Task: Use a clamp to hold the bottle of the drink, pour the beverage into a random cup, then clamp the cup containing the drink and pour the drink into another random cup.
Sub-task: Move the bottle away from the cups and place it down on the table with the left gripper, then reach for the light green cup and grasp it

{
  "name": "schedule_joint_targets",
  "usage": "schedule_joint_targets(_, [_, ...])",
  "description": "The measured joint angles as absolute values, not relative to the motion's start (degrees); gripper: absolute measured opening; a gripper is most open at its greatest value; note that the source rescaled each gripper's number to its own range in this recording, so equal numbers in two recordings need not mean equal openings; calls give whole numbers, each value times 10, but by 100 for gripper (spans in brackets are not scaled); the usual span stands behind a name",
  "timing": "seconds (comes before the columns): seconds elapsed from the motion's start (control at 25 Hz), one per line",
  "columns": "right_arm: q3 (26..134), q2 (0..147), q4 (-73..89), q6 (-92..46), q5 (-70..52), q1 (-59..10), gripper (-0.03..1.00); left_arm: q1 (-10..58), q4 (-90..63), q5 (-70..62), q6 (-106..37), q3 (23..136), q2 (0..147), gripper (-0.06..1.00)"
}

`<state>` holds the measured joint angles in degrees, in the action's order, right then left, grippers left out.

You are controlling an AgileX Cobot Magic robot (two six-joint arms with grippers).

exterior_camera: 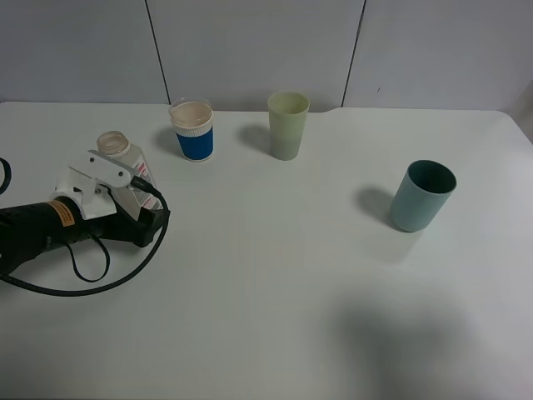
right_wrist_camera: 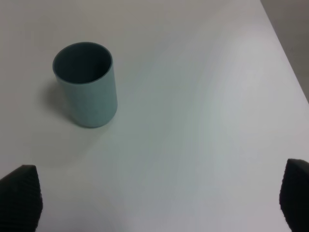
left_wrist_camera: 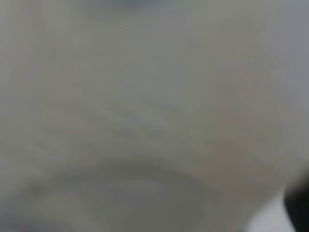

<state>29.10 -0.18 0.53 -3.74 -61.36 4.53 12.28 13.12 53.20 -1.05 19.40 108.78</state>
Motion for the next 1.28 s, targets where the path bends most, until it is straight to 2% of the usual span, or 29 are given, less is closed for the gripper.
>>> schedule_joint_targets(0.08, [291, -2, 5, -37, -614, 45, 97, 123, 131, 532, -10, 194, 1089, 97])
schedule_joint_targets(0.16, [291, -2, 5, -37, -614, 45, 97, 123, 131, 532, -10, 194, 1089, 99])
schedule_joint_targets(0.6, [291, -2, 5, -37, -614, 45, 97, 123, 128, 541, -10, 154, 1057, 99])
schedule_joint_targets(0.88, [291, -2, 5, -37, -614, 45, 97, 123, 103, 554, -10, 83, 926, 99])
schedule_joint_targets(1.28, [291, -2, 5, -37, -614, 45, 97, 123, 73, 557, -10, 67, 742, 99])
